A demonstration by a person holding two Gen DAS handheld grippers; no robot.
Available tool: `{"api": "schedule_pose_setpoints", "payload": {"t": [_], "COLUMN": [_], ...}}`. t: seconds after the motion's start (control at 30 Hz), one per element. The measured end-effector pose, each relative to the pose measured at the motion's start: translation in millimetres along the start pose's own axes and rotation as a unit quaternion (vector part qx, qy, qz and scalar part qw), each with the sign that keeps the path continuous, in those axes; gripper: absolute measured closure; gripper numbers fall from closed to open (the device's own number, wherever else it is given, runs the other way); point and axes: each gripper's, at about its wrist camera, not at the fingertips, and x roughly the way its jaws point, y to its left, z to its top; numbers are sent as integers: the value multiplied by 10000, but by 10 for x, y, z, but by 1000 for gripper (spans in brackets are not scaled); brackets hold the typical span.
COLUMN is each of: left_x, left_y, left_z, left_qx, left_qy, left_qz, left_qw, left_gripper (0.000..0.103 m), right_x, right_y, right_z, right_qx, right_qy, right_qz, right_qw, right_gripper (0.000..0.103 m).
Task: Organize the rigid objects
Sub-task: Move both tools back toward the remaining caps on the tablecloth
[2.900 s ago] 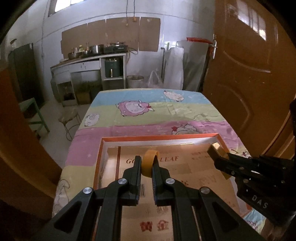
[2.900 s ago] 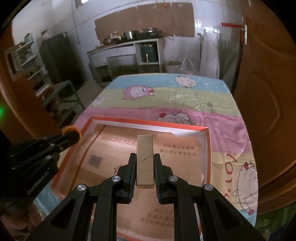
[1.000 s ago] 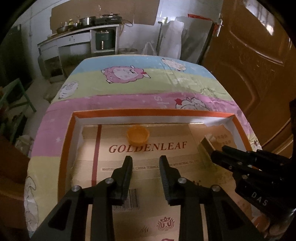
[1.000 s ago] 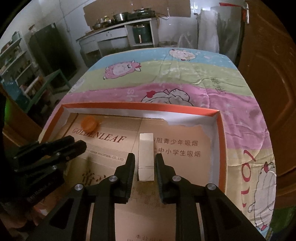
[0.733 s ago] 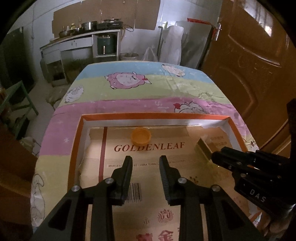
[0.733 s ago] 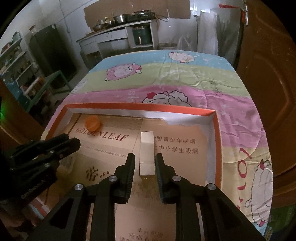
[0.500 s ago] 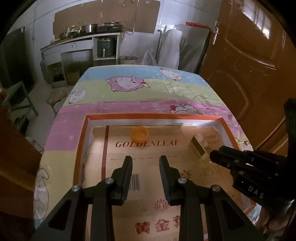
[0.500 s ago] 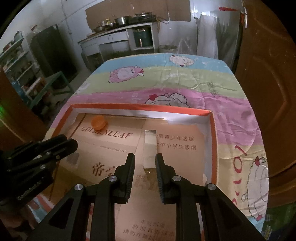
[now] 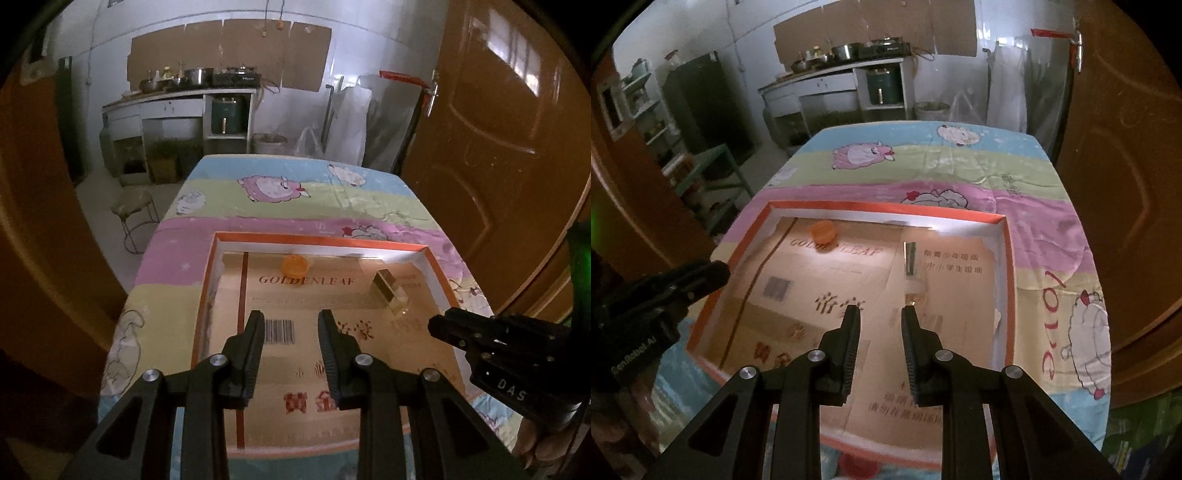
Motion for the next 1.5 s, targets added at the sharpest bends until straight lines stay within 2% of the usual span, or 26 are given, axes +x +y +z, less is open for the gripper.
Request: {"api": "schedule_pose_setpoints", "payload": {"t": [0.2,0.67,1.0,1.5], "left_x": [-250,-851,-1126,-1442], "left_y": [-68,-96,-203,-183], "left_z": [-154,-543,-860,-1286], "left_qx": [114,9,274,221], "left_qy": [-152,-547,-729,-971], "left_qz": [122,246,226,135], "left_qw": [9997,9982,9967,9949], "left_gripper": [73,73,73,73], "right_x": [-231,-663,-1031,-1373], "right_y": [99,263,492,612], "right_z": [-175,-609,-992,-1484], "right_qx": [-65,-160,-236,-81], "right_qy": [-131,-372,-633,-838], "right_qz": [22,124,290,359], "right_qw": [9999,9991,9973,9958], "right_gripper": [80,80,80,79]}}
